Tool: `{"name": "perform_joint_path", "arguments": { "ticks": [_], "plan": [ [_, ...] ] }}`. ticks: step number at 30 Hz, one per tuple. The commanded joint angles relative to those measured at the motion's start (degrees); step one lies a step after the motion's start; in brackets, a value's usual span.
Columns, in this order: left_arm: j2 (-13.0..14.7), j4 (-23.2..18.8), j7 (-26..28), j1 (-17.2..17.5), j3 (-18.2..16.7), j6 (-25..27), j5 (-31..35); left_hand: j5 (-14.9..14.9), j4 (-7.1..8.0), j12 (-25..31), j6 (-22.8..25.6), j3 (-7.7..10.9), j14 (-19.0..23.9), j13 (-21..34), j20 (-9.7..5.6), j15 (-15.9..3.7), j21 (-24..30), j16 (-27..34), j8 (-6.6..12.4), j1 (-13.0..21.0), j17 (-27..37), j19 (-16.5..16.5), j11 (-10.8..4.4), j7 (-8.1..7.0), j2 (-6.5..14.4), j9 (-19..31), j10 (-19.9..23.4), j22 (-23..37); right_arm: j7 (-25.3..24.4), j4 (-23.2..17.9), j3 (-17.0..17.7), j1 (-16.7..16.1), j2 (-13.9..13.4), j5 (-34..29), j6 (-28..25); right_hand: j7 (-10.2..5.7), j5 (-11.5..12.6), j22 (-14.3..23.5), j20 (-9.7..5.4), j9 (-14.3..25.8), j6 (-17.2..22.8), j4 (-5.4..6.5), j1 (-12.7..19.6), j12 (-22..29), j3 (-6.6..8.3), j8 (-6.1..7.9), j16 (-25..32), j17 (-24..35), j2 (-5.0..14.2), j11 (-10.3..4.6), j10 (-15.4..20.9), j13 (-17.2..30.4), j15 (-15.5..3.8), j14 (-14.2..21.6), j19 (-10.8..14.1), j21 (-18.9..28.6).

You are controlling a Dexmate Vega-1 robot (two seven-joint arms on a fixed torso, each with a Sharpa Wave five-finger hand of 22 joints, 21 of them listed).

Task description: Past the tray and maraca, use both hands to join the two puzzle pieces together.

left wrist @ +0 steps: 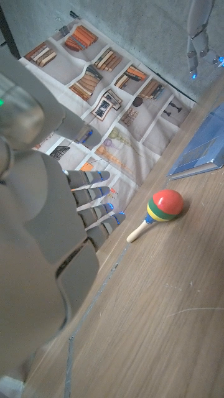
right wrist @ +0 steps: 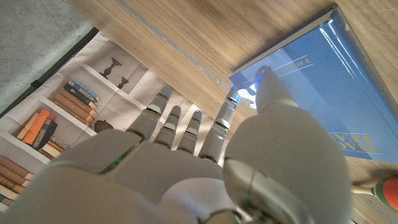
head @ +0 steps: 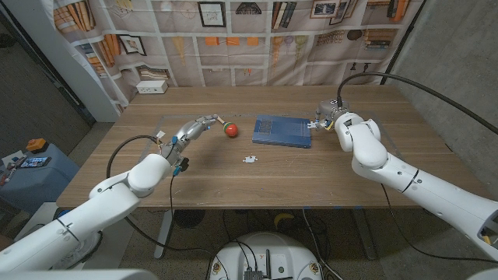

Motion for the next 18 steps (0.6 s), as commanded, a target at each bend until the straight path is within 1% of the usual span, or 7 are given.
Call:
{"name": "perform_joint_path", "arguments": {
  "ticks": [1,3,7,10,13,15,18],
  "plan": [
    [5.2,-3.1,0.8,1.3,0.3,3.0,11.8,0.2,0.91,0.0,0.2,-0.35,-0.1,0.1,-1.76,-5.02,0.3,0.1,-0.06,-0.9,0.3,0.4,-0.44,-0.84,3.4,0.1,-0.1,0.1,1.7,-1.0,0.4,-0.8,2.1,-2.8,-0.9,0.21,-0.2,0.3,0.28,0.2,0.3,0.11,0.5,-0.3,-0.13,-0.21,0.3,0.3,0.44,0.29,0.4,0.2,-0.11,0.6,0.1,-0.1],
    [5.2,-2.9,1.0,1.7,0.1,2.4,12.5,0.2,1.15,0.0,0.4,-0.47,-0.1,0.1,-1.97,-5.27,0.3,0.1,-0.03,-1.1,0.3,0.5,-0.52,-0.97,3.4,0.1,0.0,0.1,1.8,-0.9,0.4,-0.9,2.5,-3.4,-1.2,0.21,-0.2,0.3,0.33,0.2,0.3,0.12,0.5,-0.3,-0.14,-0.23,0.3,0.3,0.47,0.29,0.4,0.2,-0.11,0.6,0.1,-0.1],
    [6.9,-3.1,0.4,1.4,1.0,2.5,16.9,0.2,1.65,0.0,0.7,-0.71,0.2,0.1,-2.48,-5.76,0.5,0.3,0.00,-1.3,0.4,1.0,-0.74,-1.24,3.2,0.1,0.1,0.1,2.2,-1.0,0.4,-1.2,3.2,-4.3,-1.6,0.21,-0.2,0.3,0.31,0.2,0.4,0.13,0.5,-0.3,-0.16,-0.27,0.3,0.3,0.50,0.30,0.5,0.2,-0.12,0.7,0.1,-0.1],
    [6.7,-3.0,1.3,1.5,1.6,2.7,19.7,0.3,2.61,0.3,2.2,-1.11,0.7,0.1,-3.00,-6.23,0.5,0.4,0.42,-1.5,0.3,1.4,-2.17,-1.81,3.0,0.1,1.2,0.1,2.5,-1.0,0.6,-1.5,3.8,-4.8,-2.1,0.21,-0.2,0.3,0.32,0.2,0.4,0.14,0.5,-0.3,-0.17,-0.28,0.3,0.3,0.52,0.29,0.5,0.2,-0.20,0.7,0.1,-0.1],
    [7.1,-3.0,2.0,1.5,2.3,3.4,23.5,0.4,3.00,0.4,3.1,-1.28,1.1,0.1,-3.37,-6.58,0.5,0.4,0.61,-1.5,0.3,1.6,-2.38,-1.86,2.8,0.1,1.7,0.1,2.5,-1.1,0.6,-1.8,4.1,-5.4,-2.4,0.21,-0.2,0.3,0.35,0.2,0.4,0.15,0.5,-0.3,-0.19,-0.31,0.3,0.3,0.55,0.27,0.6,0.2,-0.19,0.7,0.1,-0.1],
    [7.5,-3.1,2.2,1.5,2.7,3.7,25.8,0.4,3.24,0.4,3.6,-1.38,1.4,0.1,-3.62,-6.93,0.6,0.5,0.65,-1.5,0.3,1.9,-3.08,-2.31,2.7,0.0,2.0,0.1,2.6,-1.2,0.8,-2.0,4.4,-5.6,-2.7,0.21,-0.2,0.3,0.38,0.2,0.5,0.15,0.5,-0.3,-0.20,-0.32,0.3,0.3,0.57,0.28,0.6,0.2,-0.23,0.6,0.1,-0.1],
    [8.5,-3.0,1.2,1.0,3.5,3.4,28.6,0.4,3.40,0.4,3.9,-1.45,1.5,0.1,-3.98,-7.15,0.6,0.4,0.65,-1.4,0.2,2.1,-3.37,-2.65,2.6,0.0,2.1,0.1,2.8,-1.4,0.9,-2.4,4.5,-6.2,-2.9,0.21,-0.3,0.3,0.36,0.2,0.5,0.16,0.6,-0.3,-0.21,-0.35,0.3,0.3,0.59,0.26,0.6,0.2,-0.20,0.6,0.1,-0.1]
  ]
}}
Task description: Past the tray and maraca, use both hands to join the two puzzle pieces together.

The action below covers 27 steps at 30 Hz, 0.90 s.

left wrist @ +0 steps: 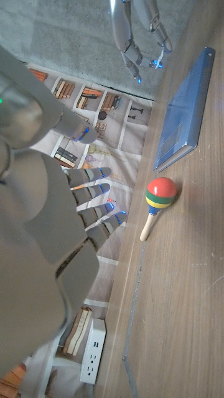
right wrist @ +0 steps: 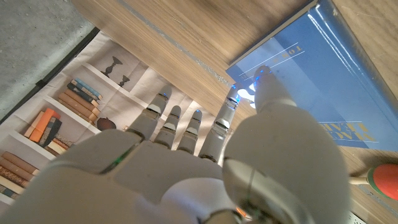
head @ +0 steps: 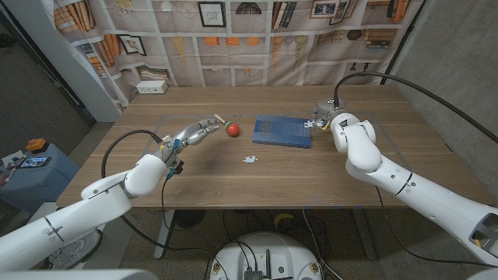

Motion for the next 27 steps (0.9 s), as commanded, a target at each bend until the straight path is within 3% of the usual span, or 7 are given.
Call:
{"name": "perform_joint_path", "arguments": {
  "ticks": [1,17,27],
  "plan": [
    [2.9,0.0,0.1,-0.6,2.5,0.4,13.2,0.4,0.44,0.3,0.7,-0.05,0.5,0.1,-4.09,-7.12,0.2,0.4,0.37,-0.2,0.1,0.7,-0.68,-0.31,3.1,0.2,0.2,0.2,0.9,-0.6,0.5,-1.3,1.4,-2.1,-1.1,0.20,-0.3,0.3,0.35,0.3,0.5,0.16,0.2,0.0,-0.22,-0.15,0.3,0.3,0.20,-0.01,0.3,0.2,0.02,0.4,0.1,-0.1],
    [1.2,0.1,-1.9,-2.9,5.4,0.8,21.9,0.5,0.38,0.0,1.5,-0.28,-0.2,0.1,-5.29,-8.21,-0.1,-0.1,0.28,0.3,-0.1,0.5,-1.33,-0.92,2.1,0.2,0.2,0.1,0.5,-0.9,1.9,-2.9,1.5,-2.3,-0.8,0.20,-0.3,0.3,0.38,0.3,0.6,0.16,0.2,-0.1,-0.30,-0.32,0.4,0.4,0.33,-0.14,0.5,0.2,-0.03,0.6,0.1,-0.1],
    [2.2,0.8,-5.1,-4.9,7.8,-1.5,27.4,0.6,0.46,-0.6,0.1,-0.04,-1.0,0.0,-5.92,-8.85,-0.5,-0.3,-0.43,0.5,-0.1,-0.2,-1.26,-1.51,2.5,0.2,-0.9,0.2,-0.3,-0.9,2.5,-3.3,1.2,-1.8,-0.5,0.20,-0.3,0.3,0.35,0.3,0.7,0.16,0.3,-0.1,-0.36,-0.43,0.4,0.4,0.39,-0.29,0.6,0.2,-0.06,0.7,0.1,-0.1]
  ]
}}
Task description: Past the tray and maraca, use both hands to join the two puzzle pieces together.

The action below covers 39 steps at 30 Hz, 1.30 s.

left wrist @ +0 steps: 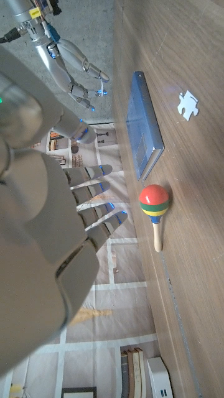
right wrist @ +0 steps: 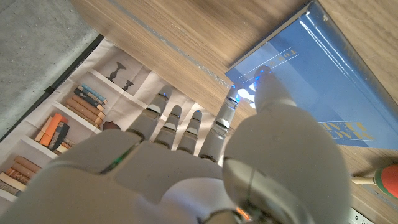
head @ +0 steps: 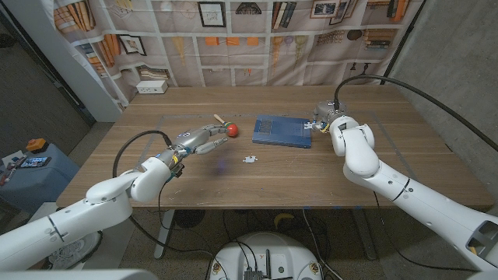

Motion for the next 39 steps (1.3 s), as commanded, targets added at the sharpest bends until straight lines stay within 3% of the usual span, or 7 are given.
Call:
{"name": "perform_joint_path", "arguments": {
  "ticks": [1,13,21,29,39],
  "plan": [
    [0.4,0.6,-3.1,-1.8,2.5,-1.9,7.9,0.4,-0.14,-0.4,-1.0,0.28,-0.8,0.0,-5.80,-8.96,-0.1,-0.1,-0.49,0.5,0.2,-0.5,-0.09,-0.55,2.5,0.1,-0.6,0.2,-0.9,0.0,0.8,-0.8,0.0,0.4,0.2,-0.12,0.0,0.3,0.33,0.3,0.3,-0.09,0.3,-0.1,-0.12,-0.20,0.4,0.1,0.41,-0.30,0.7,0.2,0.11,0.5,0.1,-0.1],
    [0.5,2.1,-4.4,-2.2,3.5,-4.1,10.5,0.5,0.76,-0.8,-6.4,0.17,-2.5,0.0,-6.33,-9.26,-0.2,-0.2,-1.54,0.3,0.3,-1.2,0.38,-0.56,2.9,0.1,-2.6,0.2,-1.5,0.5,0.9,-0.7,-0.1,0.9,0.3,-0.13,0.0,0.3,0.33,0.3,0.5,-0.10,0.4,-0.2,-0.17,-0.34,0.4,0.1,0.54,-0.27,0.8,0.2,0.13,0.6,0.1,-0.1],
    [0.4,3.3,-5.9,-3.0,4.4,-5.5,11.6,0.5,1.52,-0.9,-9.8,-0.19,-4.4,0.0,-6.84,-9.57,-0.6,-0.3,-1.54,0.1,0.4,-3.0,-0.20,-0.89,2.9,0.0,-4.4,0.2,-1.7,0.8,0.8,-0.5,-0.1,1.0,0.1,-0.13,-0.1,0.3,0.30,0.3,0.6,-0.10,0.4,-0.2,-0.20,-0.40,0.4,0.1,0.64,-0.28,0.8,0.2,0.06,0.5,0.1,-0.1],
    [-0.5,5.3,-7.8,-5.2,6.3,-8.1,13.3,0.5,1.88,-0.9,-10.2,-0.34,-5.2,0.0,-7.03,-9.60,-0.7,-0.3,-1.24,0.1,0.4,-3.7,-0.55,-0.62,3.0,0.0,-4.9,0.2,-1.8,0.9,0.7,-0.5,-0.1,1.0,-0.3,-0.13,-0.1,0.3,0.27,0.3,0.7,-0.12,0.5,-0.3,-0.22,-0.46,0.4,0.2,0.71,-0.28,0.9,0.2,0.02,0.6,0.2,-0.1],
    [-1.7,6.2,-8.9,-6.4,7.5,-9.0,14.9,0.5,3.90,-1.1,-11.1,-1.27,-8.3,0.0,-6.80,-8.97,-0.8,-0.3,-0.90,-0.5,0.7,-6.7,-1.01,-0.94,3.3,0.0,-7.8,0.3,-1.2,0.7,0.5,-0.3,-0.4,1.4,-0.1,-0.13,-0.1,0.3,0.29,0.3,0.7,-0.14,0.6,-0.3,-0.28,-0.54,0.4,0.2,0.74,-0.31,0.9,0.2,0.12,0.6,0.2,-0.1]
  ]
}}
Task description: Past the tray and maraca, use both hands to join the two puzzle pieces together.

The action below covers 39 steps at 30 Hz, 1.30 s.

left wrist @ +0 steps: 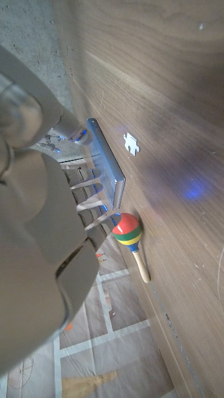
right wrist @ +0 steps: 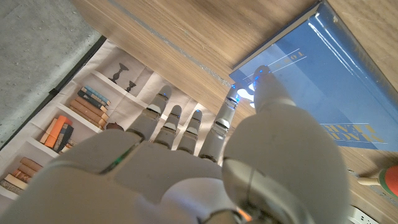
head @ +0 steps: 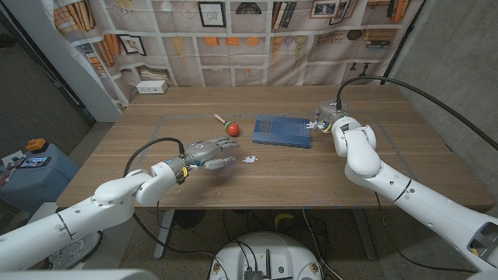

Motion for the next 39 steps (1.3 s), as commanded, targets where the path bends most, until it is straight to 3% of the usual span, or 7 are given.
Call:
{"name": "perform_joint_path", "arguments": {
  "ticks": [1,21,39],
  "plan": [
    [-1.3,1.7,-2.1,-2.1,1.9,-1.8,1.7,0.5,1.20,-0.3,-1.3,-0.38,-1.9,0.0,-6.86,-9.05,0.0,-0.3,0.25,-0.5,0.3,-1.7,-0.59,-0.75,3.3,-0.1,-2.0,0.2,0.7,0.0,-0.4,0.3,-0.2,0.2,-0.4,-0.12,-0.1,0.3,0.30,0.3,0.7,0.03,0.3,-0.1,-0.12,-0.33,0.4,0.2,0.44,0.03,0.6,0.1,0.03,0.5,0.1,-0.1],
    [-1.7,3.2,-4.1,-2.8,3.4,-3.7,2.3,0.6,2.56,0.0,-5.1,-1.76,-6.1,0.0,-7.16,-9.34,-0.2,-0.1,0.09,-0.5,0.3,-7.0,-1.35,-1.93,3.3,-0.1,-6.0,0.3,0.8,-0.1,-0.4,0.0,-0.4,0.1,-0.7,-0.12,-0.1,0.3,0.37,0.3,0.8,0.04,0.3,-0.1,-0.23,-0.54,0.4,0.2,0.53,-0.01,0.8,0.1,-0.05,0.5,0.0,-0.1],
    [-3.0,5.1,-6.5,-5.3,5.1,-6.0,2.8,0.7,2.60,0.3,-7.0,-2.20,-6.8,0.0,-6.76,-9.30,0.0,0.0,0.05,-0.3,0.2,-8.5,-1.31,-2.04,3.3,-0.1,-6.3,0.3,2.2,-1.1,-0.9,0.2,0.0,-0.2,-0.3,-0.13,-0.2,0.3,0.47,0.4,0.9,0.04,0.4,-0.2,-0.34,-0.72,0.3,0.3,0.68,0.09,0.9,0.1,0.03,0.5,0.0,-0.1]
  ]
}}
